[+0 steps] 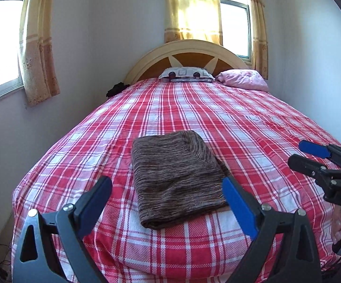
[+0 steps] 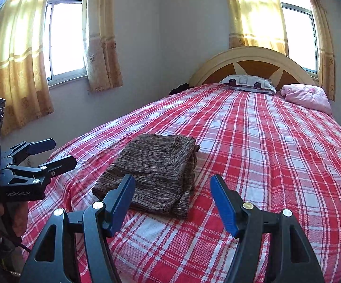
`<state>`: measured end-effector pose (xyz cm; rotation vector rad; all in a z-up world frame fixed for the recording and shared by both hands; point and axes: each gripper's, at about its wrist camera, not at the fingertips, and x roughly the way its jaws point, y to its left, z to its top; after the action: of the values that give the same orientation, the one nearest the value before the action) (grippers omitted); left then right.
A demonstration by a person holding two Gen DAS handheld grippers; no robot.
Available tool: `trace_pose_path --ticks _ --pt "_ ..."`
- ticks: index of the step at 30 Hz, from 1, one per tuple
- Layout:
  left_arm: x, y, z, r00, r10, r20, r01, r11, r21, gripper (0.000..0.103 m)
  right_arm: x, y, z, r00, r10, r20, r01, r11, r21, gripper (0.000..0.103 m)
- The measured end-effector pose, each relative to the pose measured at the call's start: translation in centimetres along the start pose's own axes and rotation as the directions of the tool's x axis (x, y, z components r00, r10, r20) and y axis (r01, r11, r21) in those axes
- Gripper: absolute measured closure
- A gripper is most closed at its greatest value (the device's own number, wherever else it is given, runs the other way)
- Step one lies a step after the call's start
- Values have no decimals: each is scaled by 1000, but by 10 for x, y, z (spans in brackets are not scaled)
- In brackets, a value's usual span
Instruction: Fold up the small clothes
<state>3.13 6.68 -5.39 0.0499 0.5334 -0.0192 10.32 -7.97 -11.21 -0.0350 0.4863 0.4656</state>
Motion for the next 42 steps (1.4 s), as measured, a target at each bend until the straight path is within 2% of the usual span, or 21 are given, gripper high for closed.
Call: trace_pose_path --ticks 23,27,35,42 --pt "-5 -3 1 1000 1 9 -1 1000 -7 5 -12 -6 2 999 -13 37 12 1000 24 36" --pt "-11 -4 3 1000 12 29 -11 1000 -9 0 -16 -7 4 998 -15 54 14 1000 26 36" --pt "-22 -5 10 998 3 63 -3 1000 -9 0 -23 -9 5 995 -32 91 28 999 40 36" --pt "-28 -8 13 997 6 81 -5 1000 -8 0 -23 -8 4 996 -28 84 24 999 44 36"
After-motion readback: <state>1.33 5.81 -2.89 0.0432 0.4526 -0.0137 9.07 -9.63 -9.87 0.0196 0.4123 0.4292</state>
